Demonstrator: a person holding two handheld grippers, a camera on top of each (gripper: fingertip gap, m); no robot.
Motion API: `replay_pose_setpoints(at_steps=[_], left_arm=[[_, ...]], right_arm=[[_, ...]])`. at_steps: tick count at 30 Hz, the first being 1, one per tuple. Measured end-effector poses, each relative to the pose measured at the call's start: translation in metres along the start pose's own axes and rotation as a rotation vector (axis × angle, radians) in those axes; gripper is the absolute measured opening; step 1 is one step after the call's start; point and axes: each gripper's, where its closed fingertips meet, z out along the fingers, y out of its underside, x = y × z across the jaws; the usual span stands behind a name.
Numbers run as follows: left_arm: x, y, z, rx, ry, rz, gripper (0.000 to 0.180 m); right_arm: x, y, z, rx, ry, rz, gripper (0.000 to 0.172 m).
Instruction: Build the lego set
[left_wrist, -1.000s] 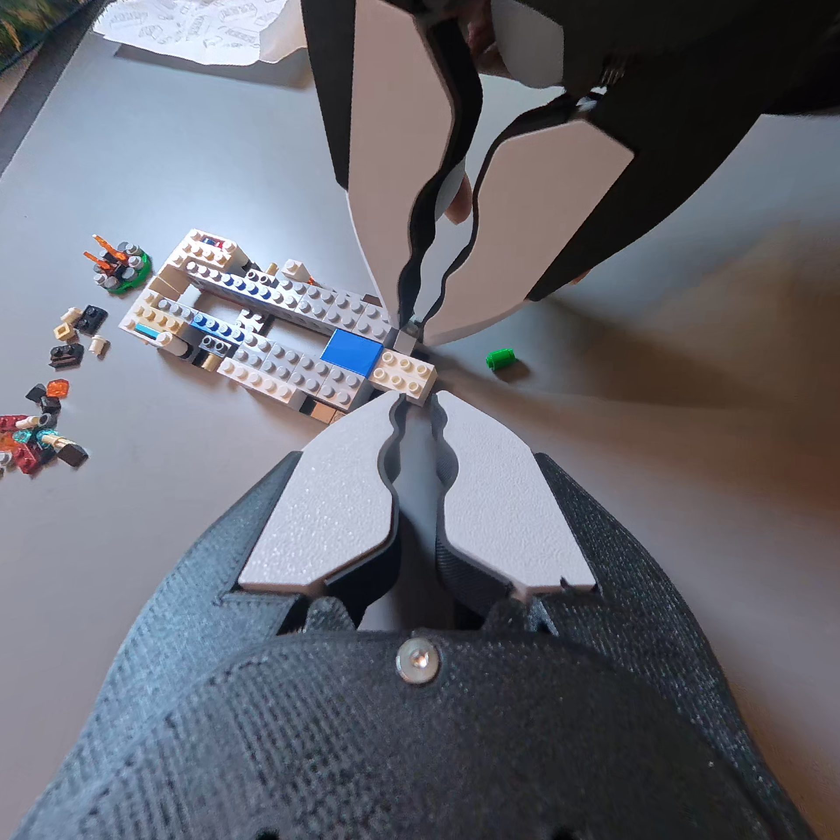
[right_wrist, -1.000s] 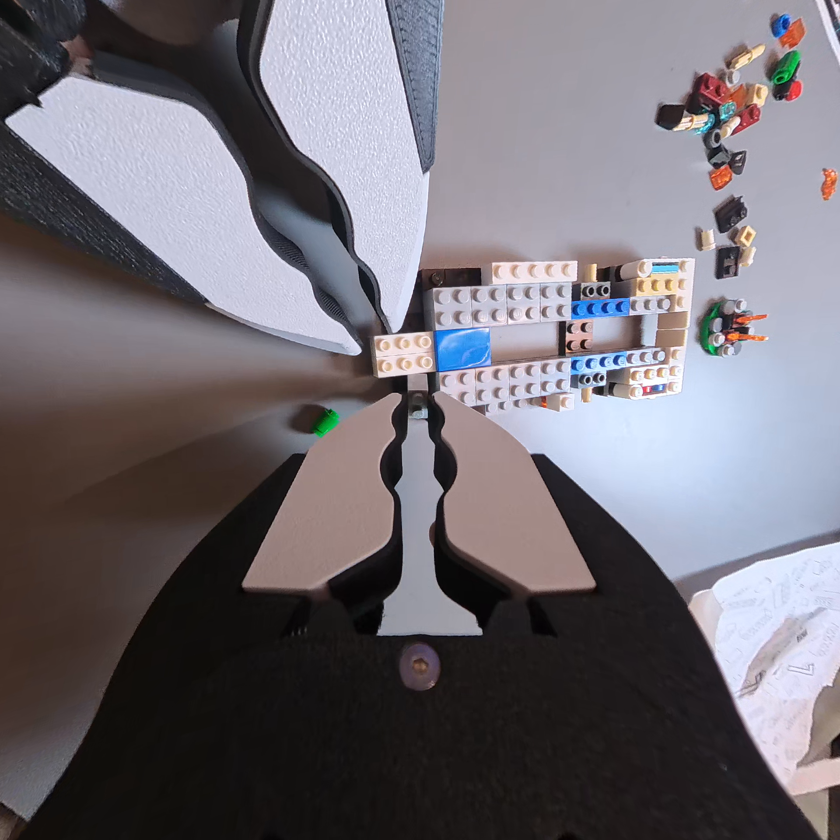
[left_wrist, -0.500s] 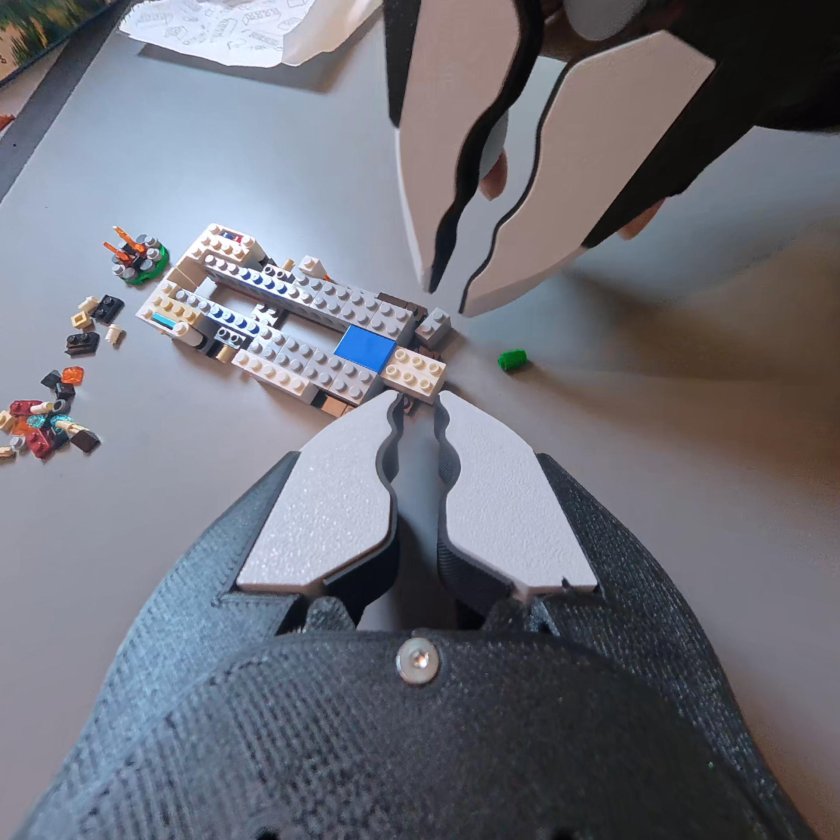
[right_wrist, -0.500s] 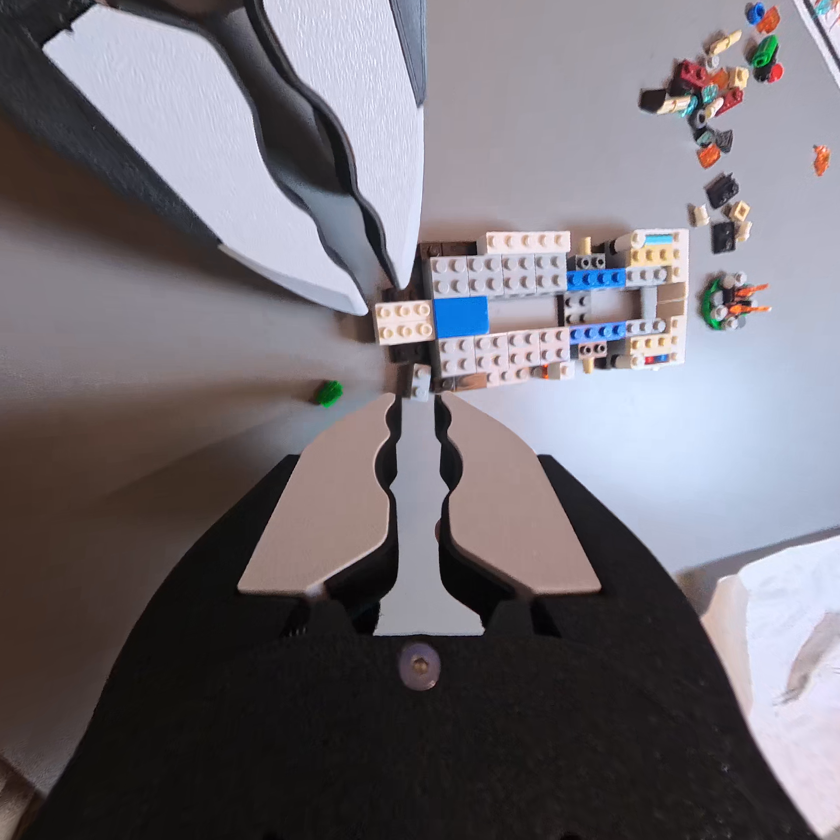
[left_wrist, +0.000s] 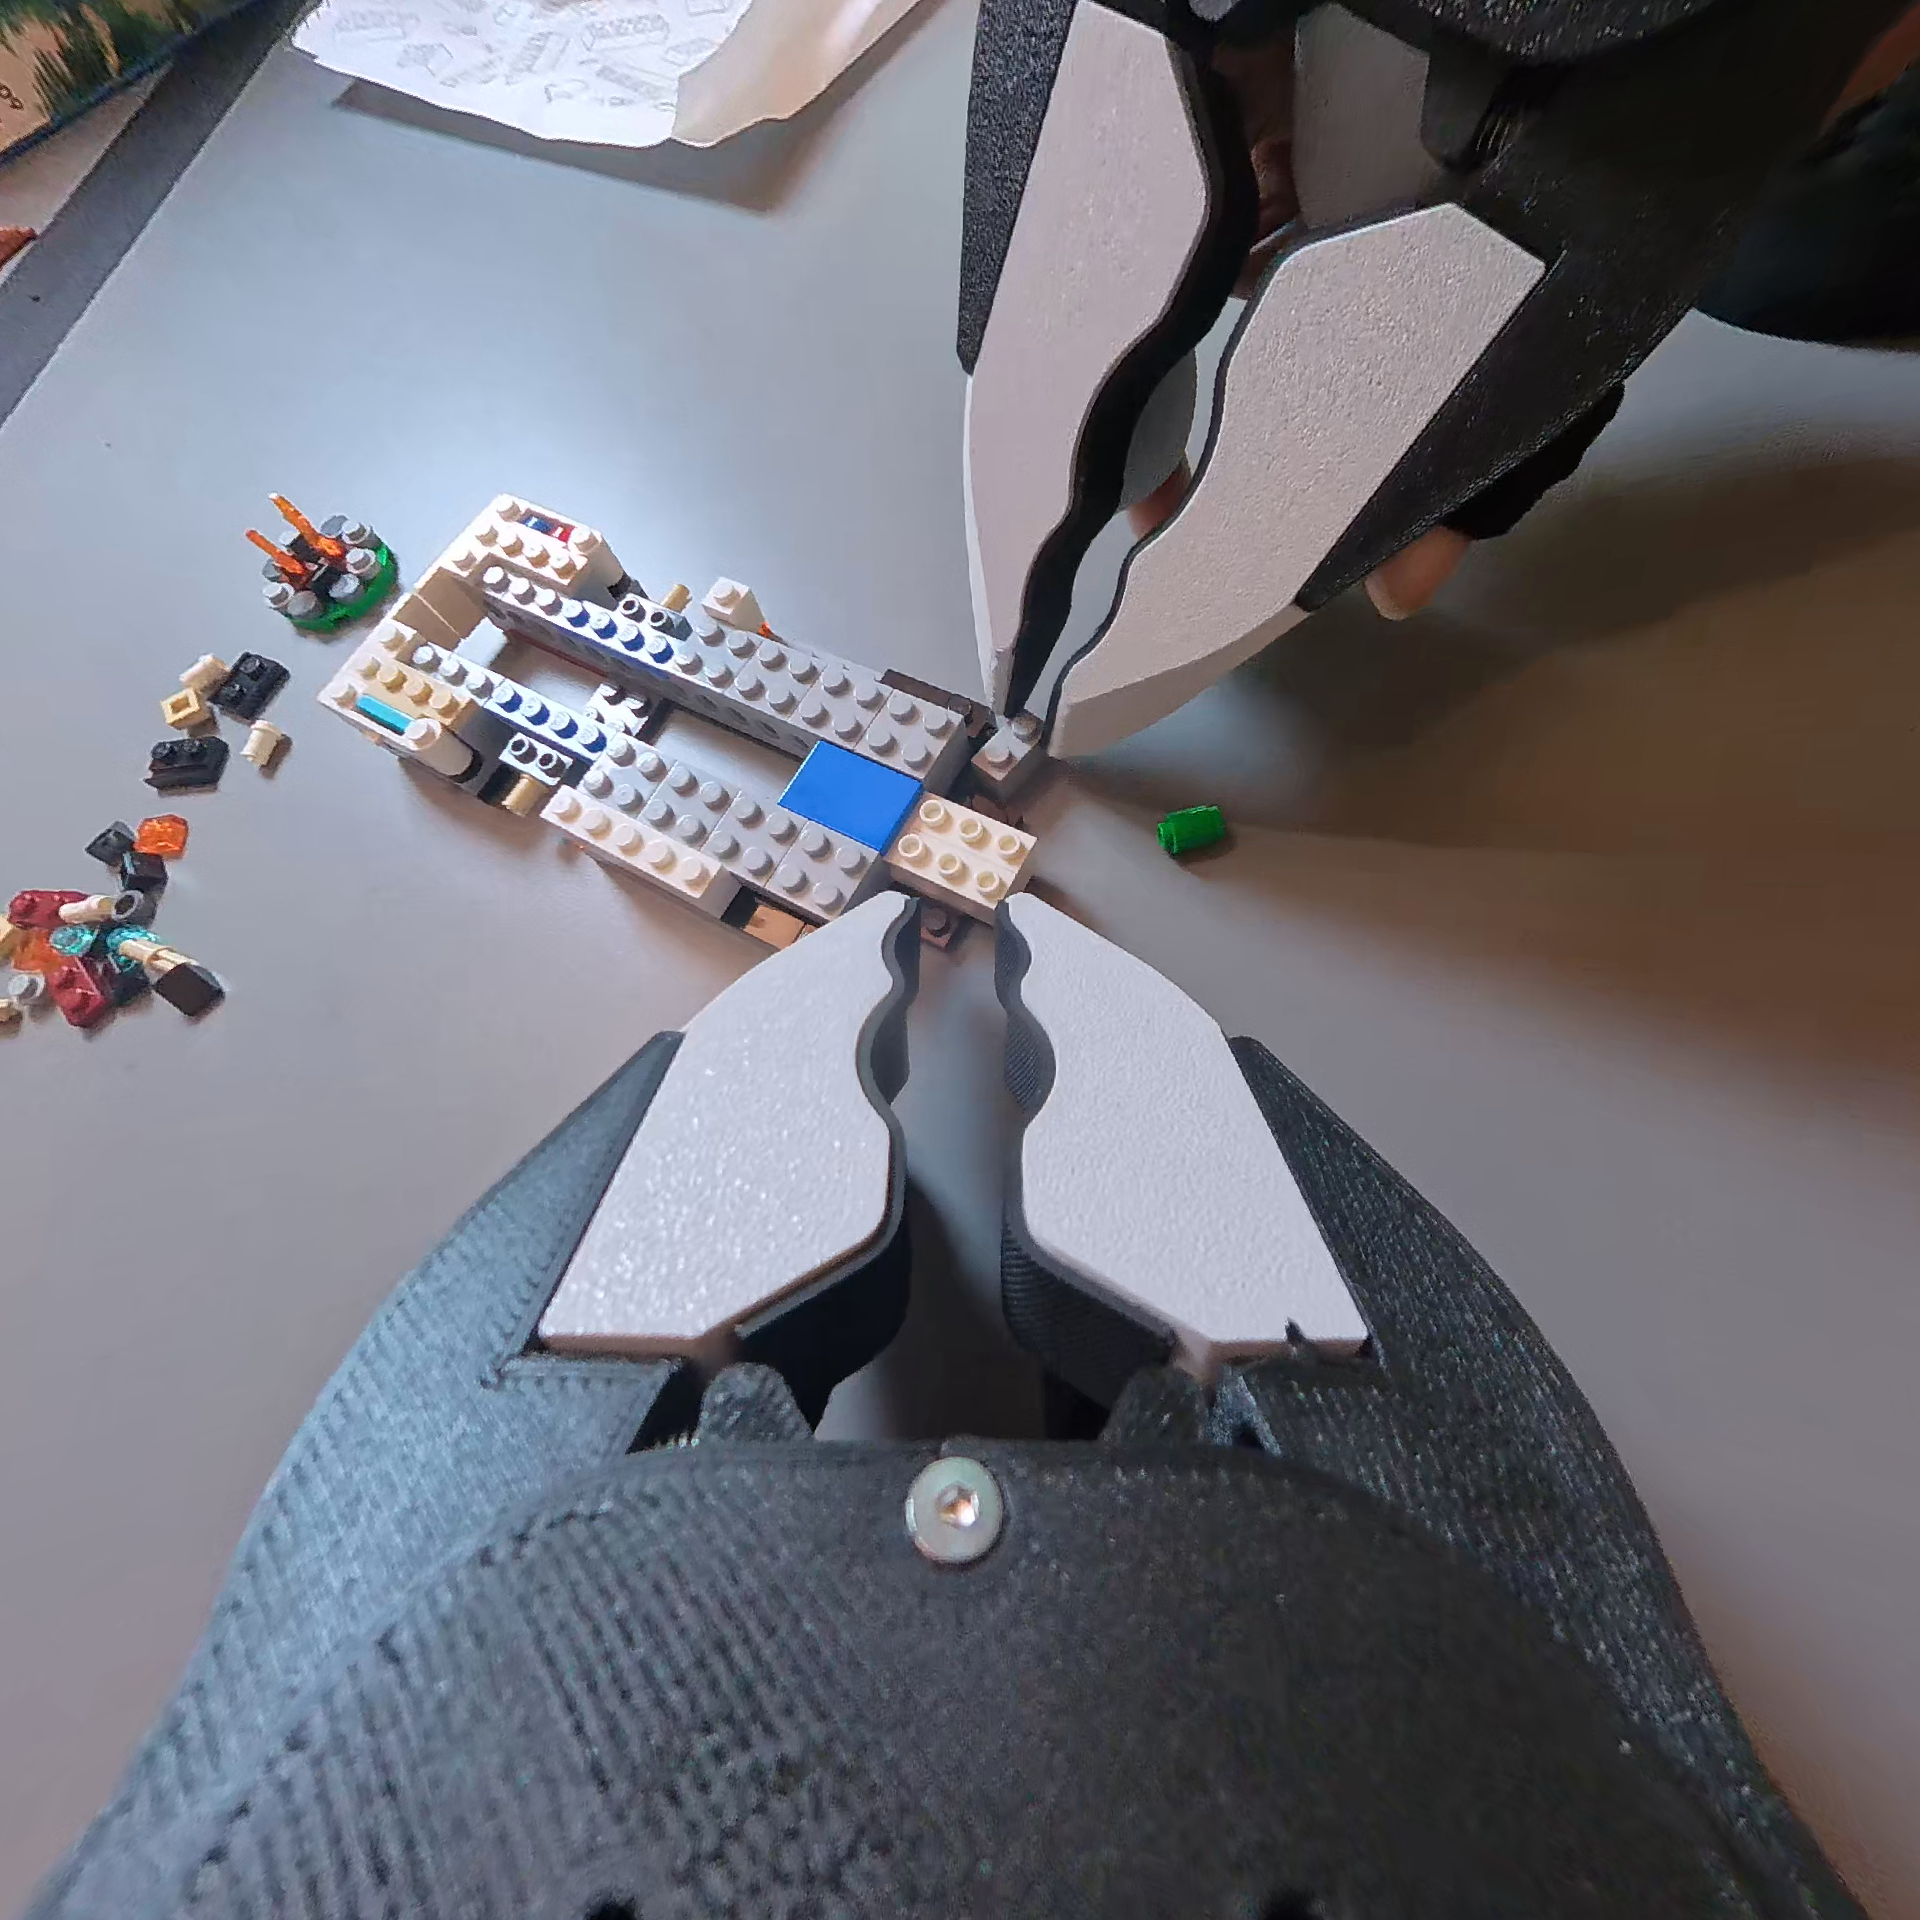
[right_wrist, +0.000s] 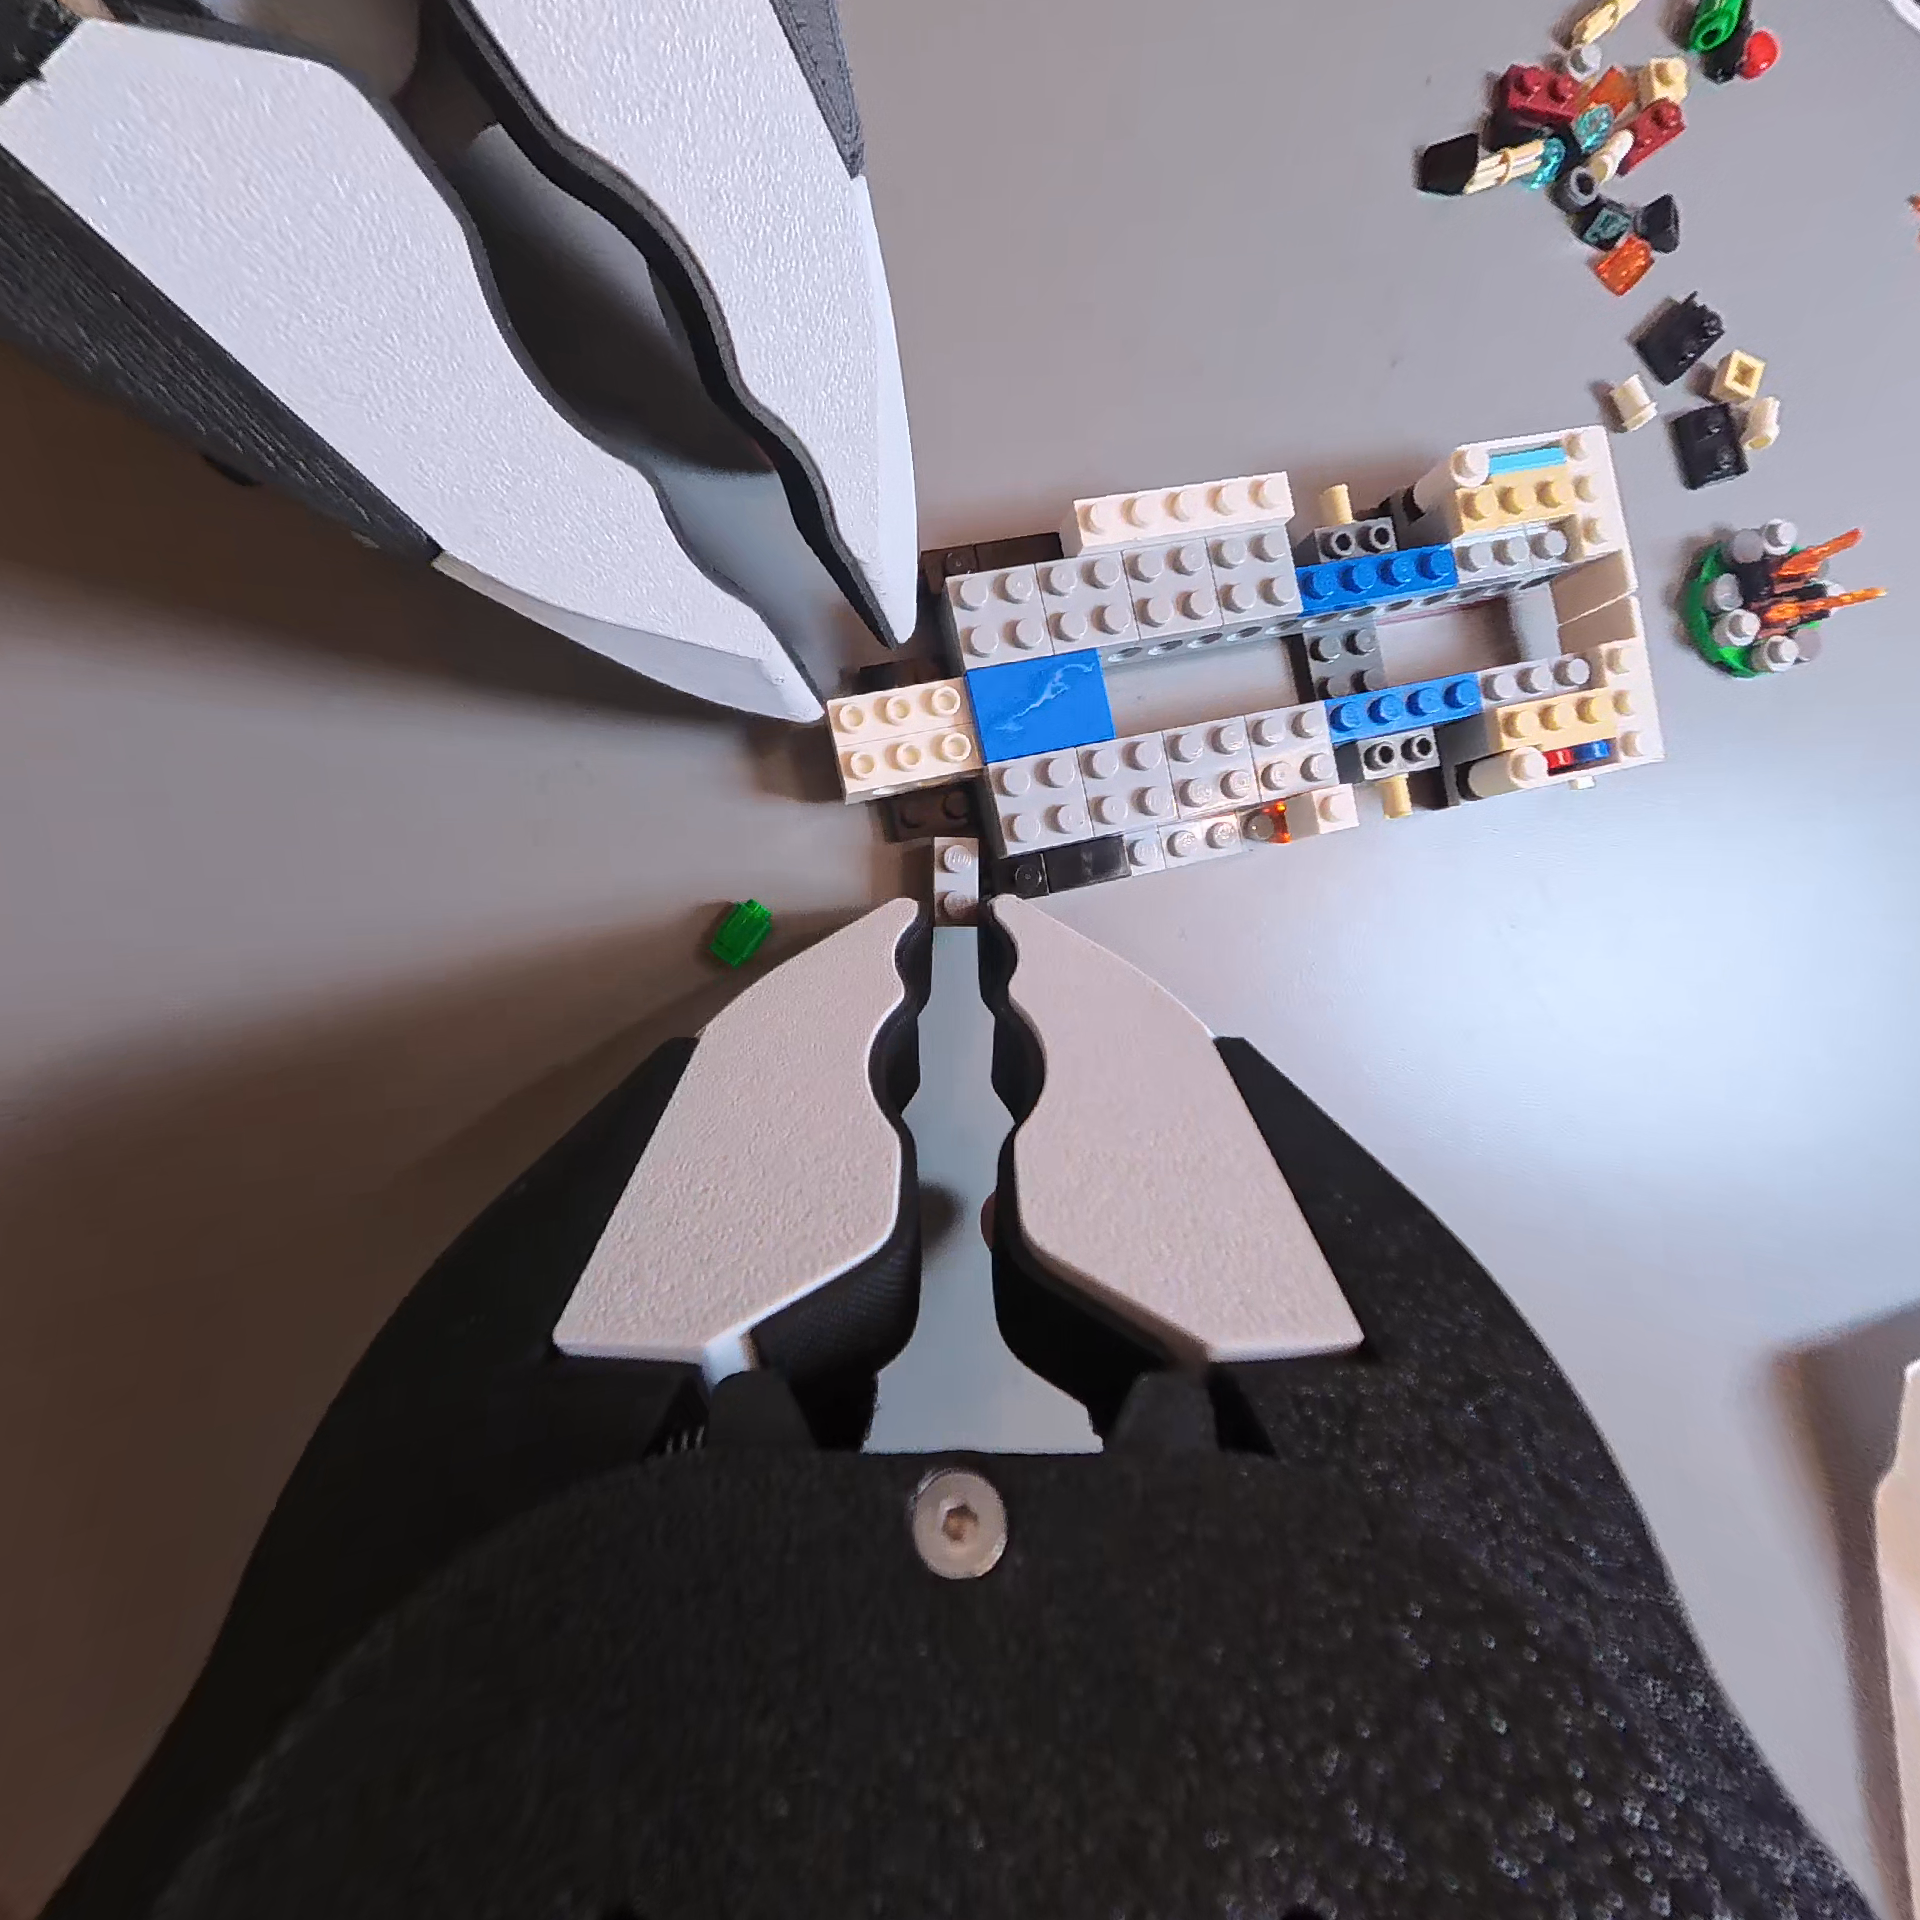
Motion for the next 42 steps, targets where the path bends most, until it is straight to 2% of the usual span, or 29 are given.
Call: replay_pose_setpoints(at_steps=[6, 11, 14, 19, 23, 31, 34, 42], left_arm=[[-0.009, -0.005, -0.007, 0.021, -0.012, 0.007, 0.017], [-0.028, -0.005, -0.007, -0.022, -0.012, 0.111, 0.036], [-0.029, -0.001, 0.002, -0.054, 0.024, 0.169, 0.039], [-0.026, -0.011, 0.007, -0.055, 0.064, 0.247, 0.041], [-0.02, -0.022, 0.011, -0.047, 0.115, 0.231, 0.04], [-0.018, -0.015, 0.026, -0.142, 0.152, 0.266, 0.044], [-0.017, -0.013, 0.027, -0.159, 0.165, 0.255, 0.039], [-0.02, -0.011, 0.026, -0.144, 0.143, 0.25, 0.038]], right_arm=[[-0.001, -0.008, -0.006, 0.065, 0.017, -0.043, 0.008], [-0.001, -0.01, -0.004, 0.055, 0.023, -0.077, 0.008], [0.001, -0.01, -0.002, 0.032, 0.034, -0.095, 0.008], [0.0, -0.012, 0.0, 0.014, 0.037, -0.11, 0.008], [0.0, -0.013, 0.001, 0.009, 0.043, -0.122, 0.008], [0.001, -0.012, 0.004, 0.015, 0.043, -0.117, 0.008], [0.002, -0.013, 0.005, 0.028, 0.035, -0.102, 0.008], [0.003, -0.018, 0.005, 0.065, 0.041, -0.081, 0.009]])
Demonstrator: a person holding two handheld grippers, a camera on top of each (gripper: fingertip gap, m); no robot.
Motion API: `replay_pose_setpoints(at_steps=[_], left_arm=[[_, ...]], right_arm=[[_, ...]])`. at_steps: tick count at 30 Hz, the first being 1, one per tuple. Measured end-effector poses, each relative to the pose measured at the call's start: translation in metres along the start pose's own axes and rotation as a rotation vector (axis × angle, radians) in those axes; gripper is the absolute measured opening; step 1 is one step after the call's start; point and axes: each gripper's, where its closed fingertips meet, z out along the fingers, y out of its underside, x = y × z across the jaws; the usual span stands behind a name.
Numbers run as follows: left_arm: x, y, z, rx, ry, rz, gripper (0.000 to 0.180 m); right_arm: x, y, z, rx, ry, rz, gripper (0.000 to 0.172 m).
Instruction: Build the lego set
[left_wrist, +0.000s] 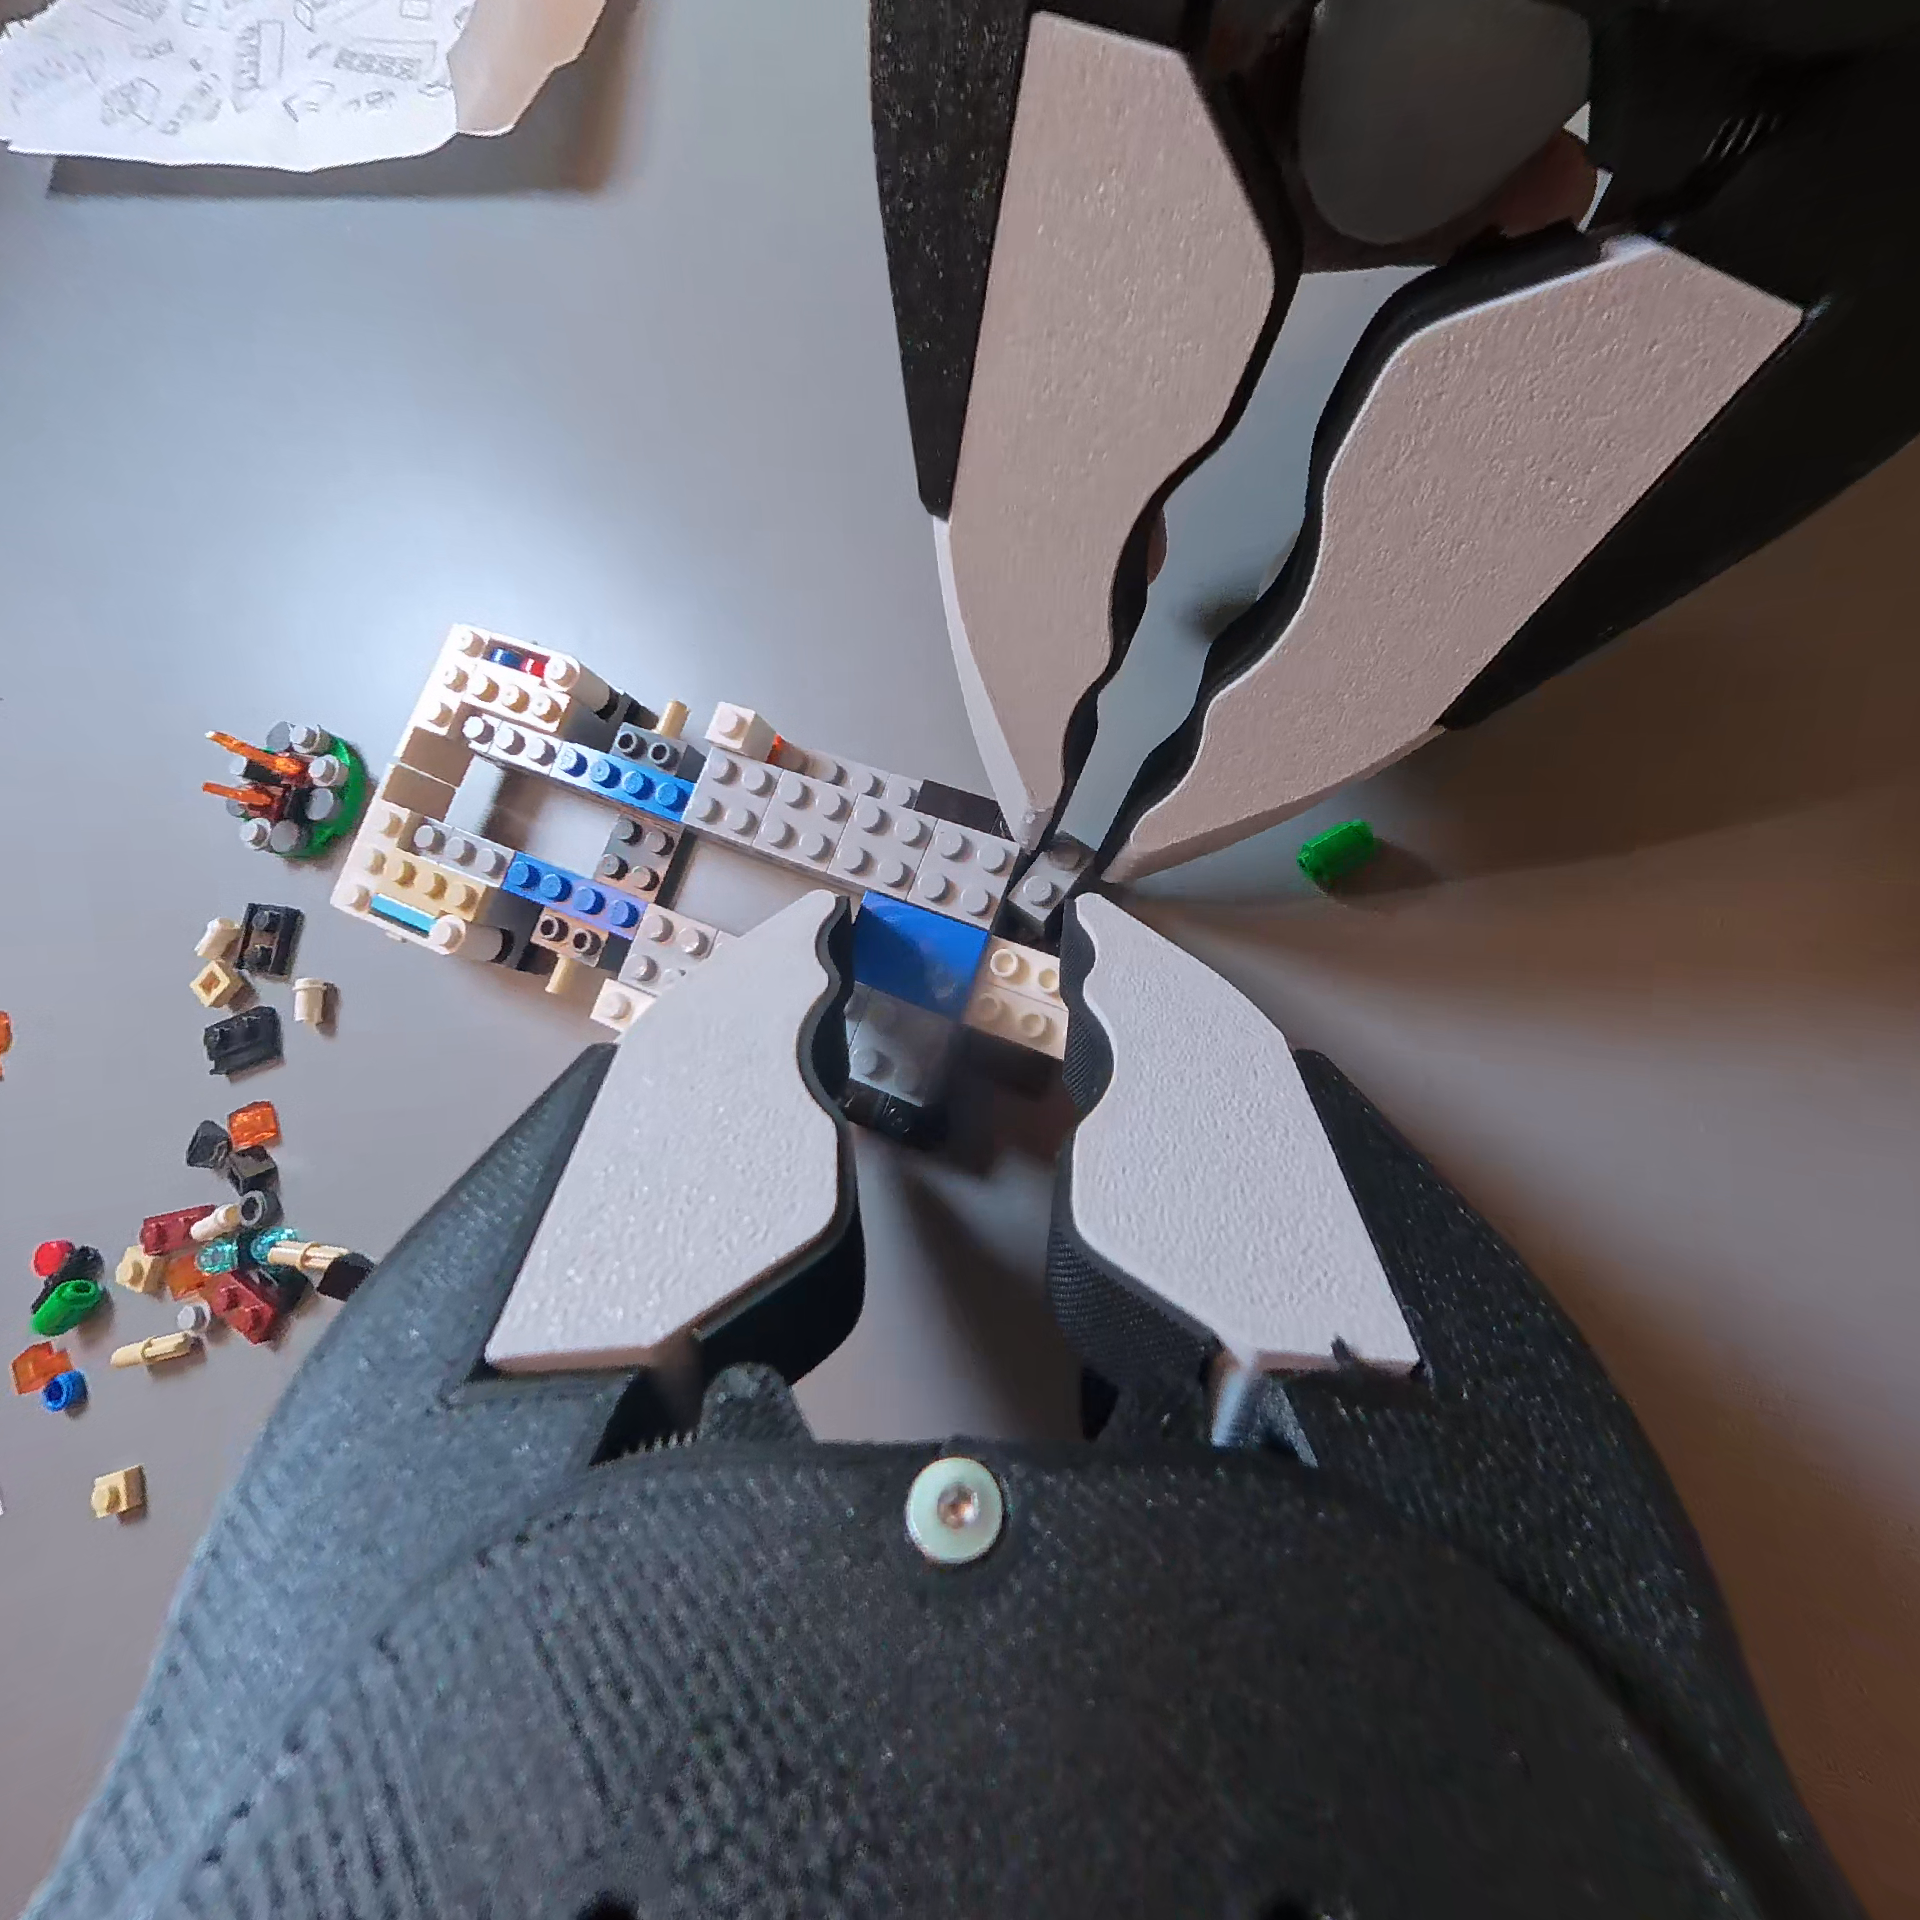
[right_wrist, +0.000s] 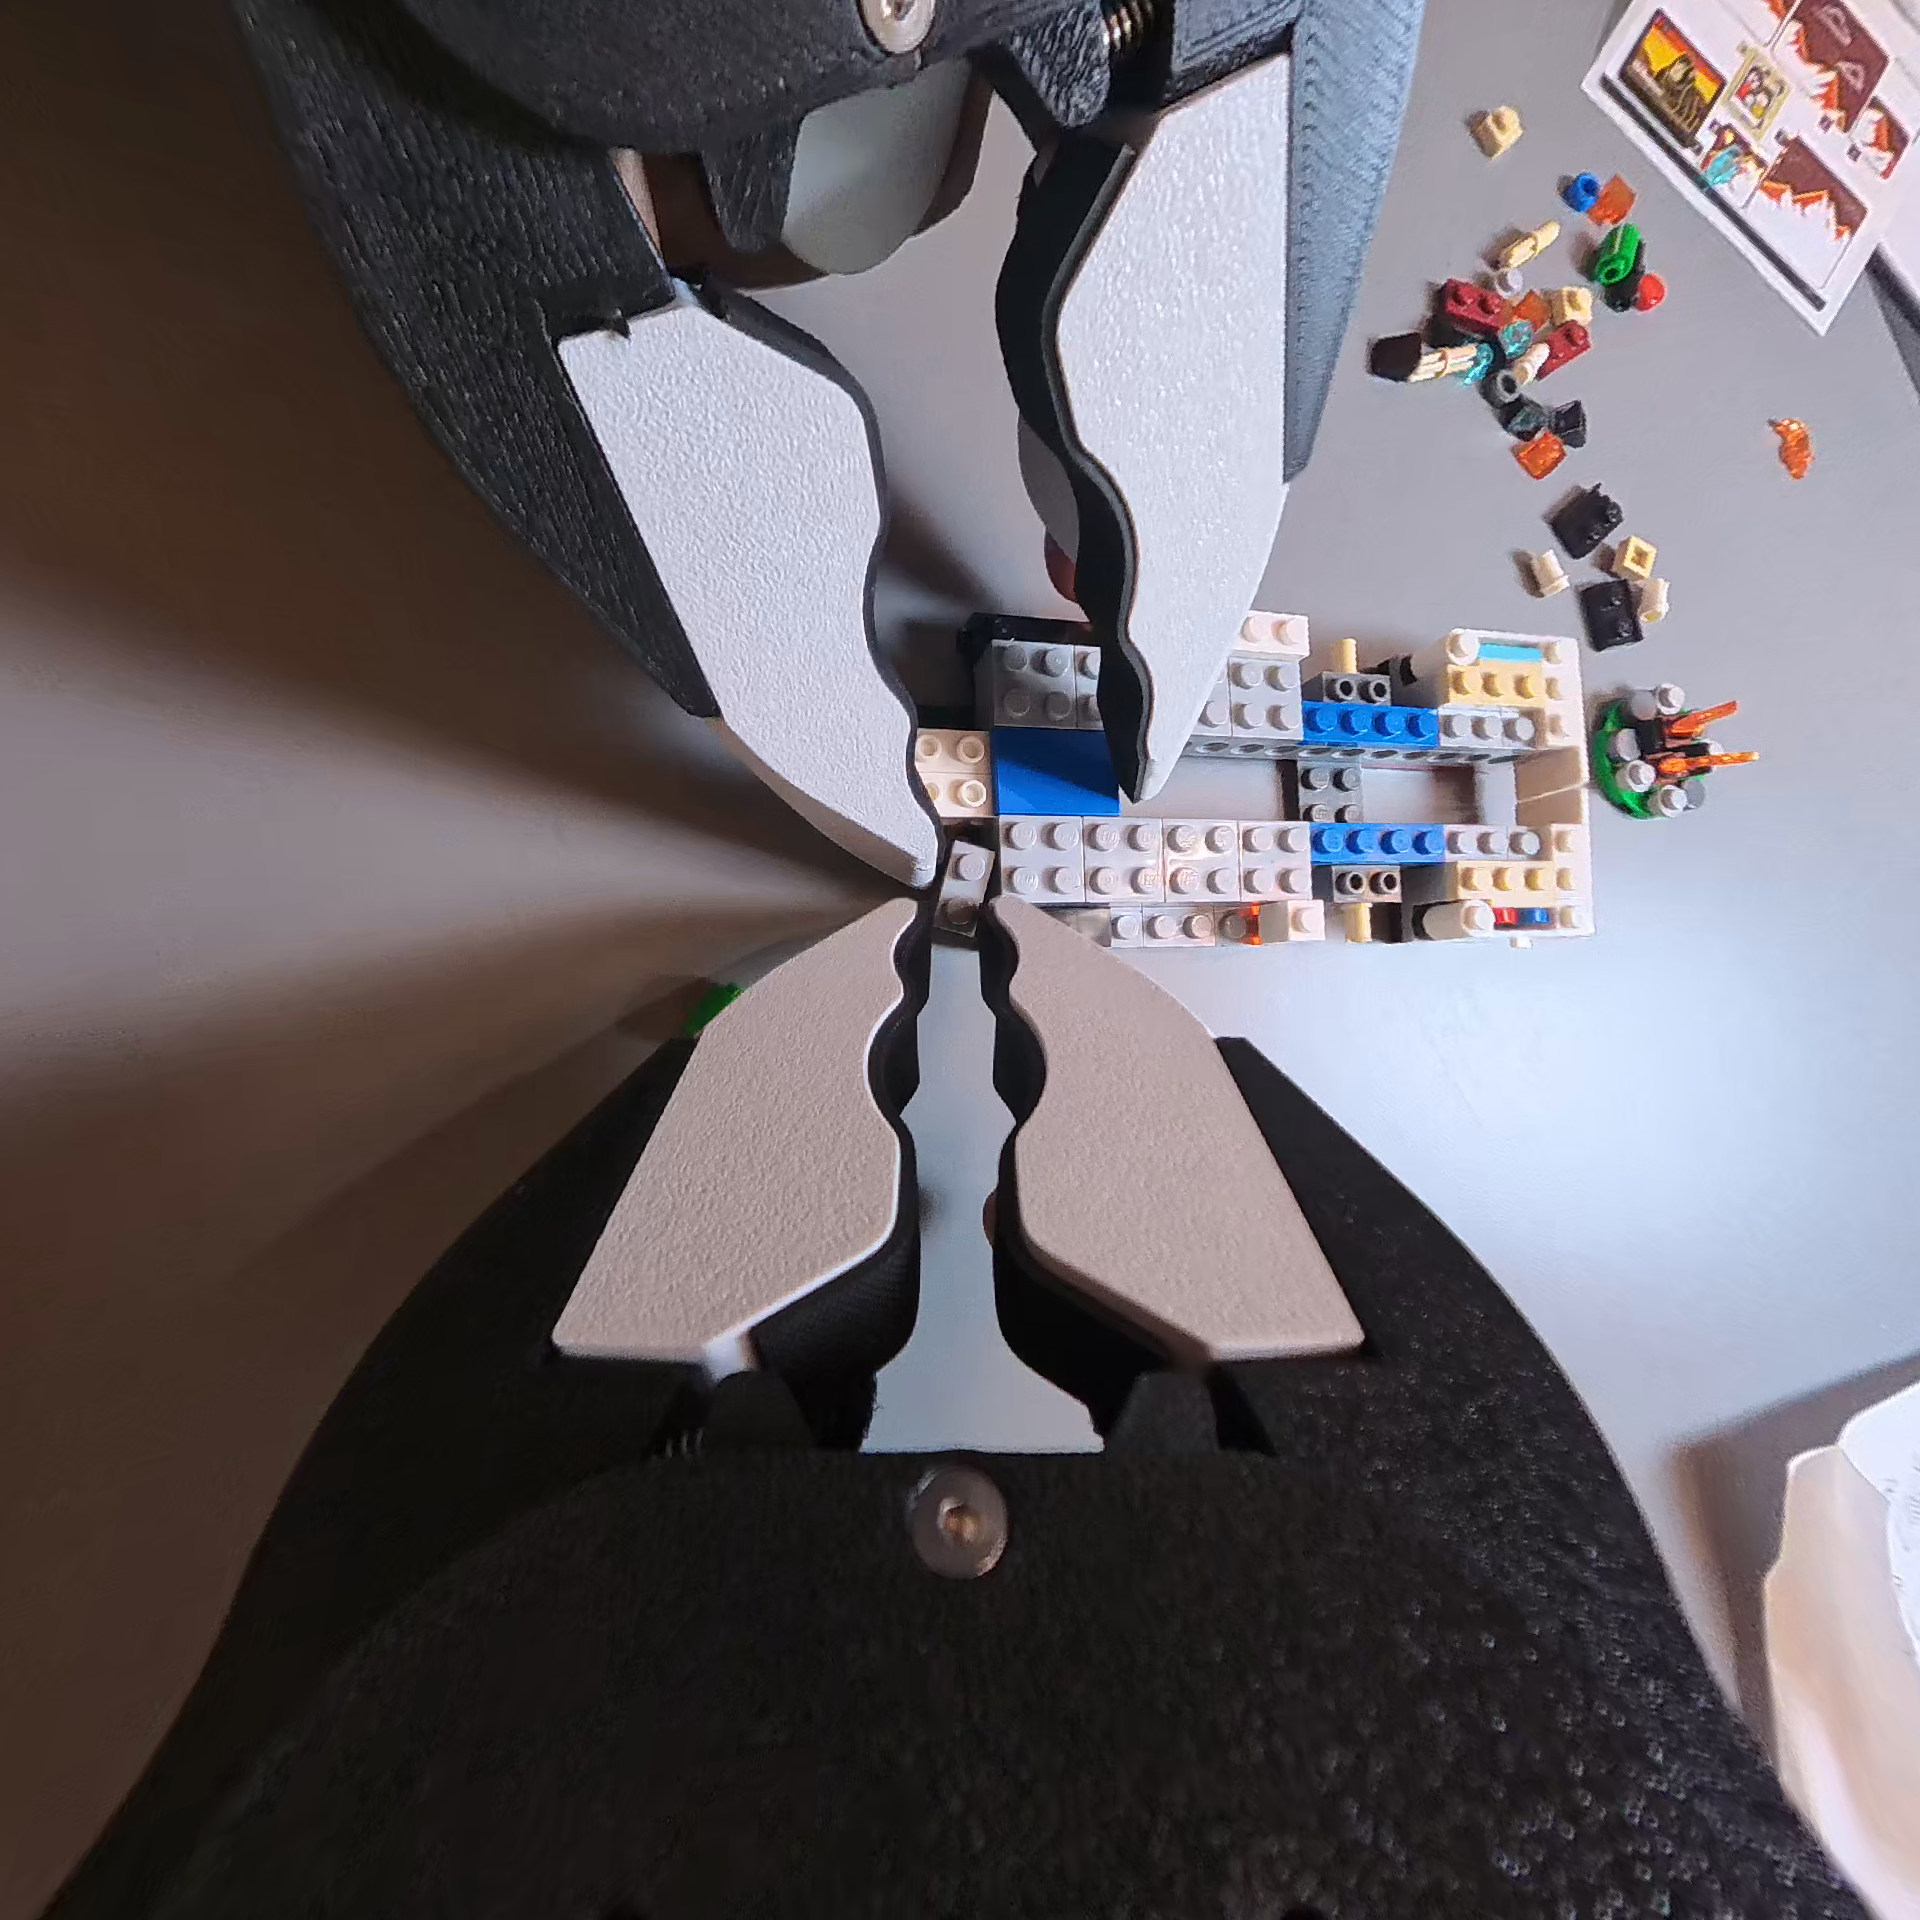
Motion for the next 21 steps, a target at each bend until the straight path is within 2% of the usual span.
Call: replay_pose_setpoints(at_steps=[12, 21], left_arm=[[-0.002, 0.006, -0.016, 0.022, -0.039, 0.014, 0.041], [-0.003, 0.017, -0.032, 0.028, -0.049, -0.028, 0.04]], right_arm=[[-0.005, 0.0, 0.002, 0.013, -0.013, 0.022, 0.011], [-0.014, 0.002, 0.004, -0.025, -0.072, 0.11, 0.014]])
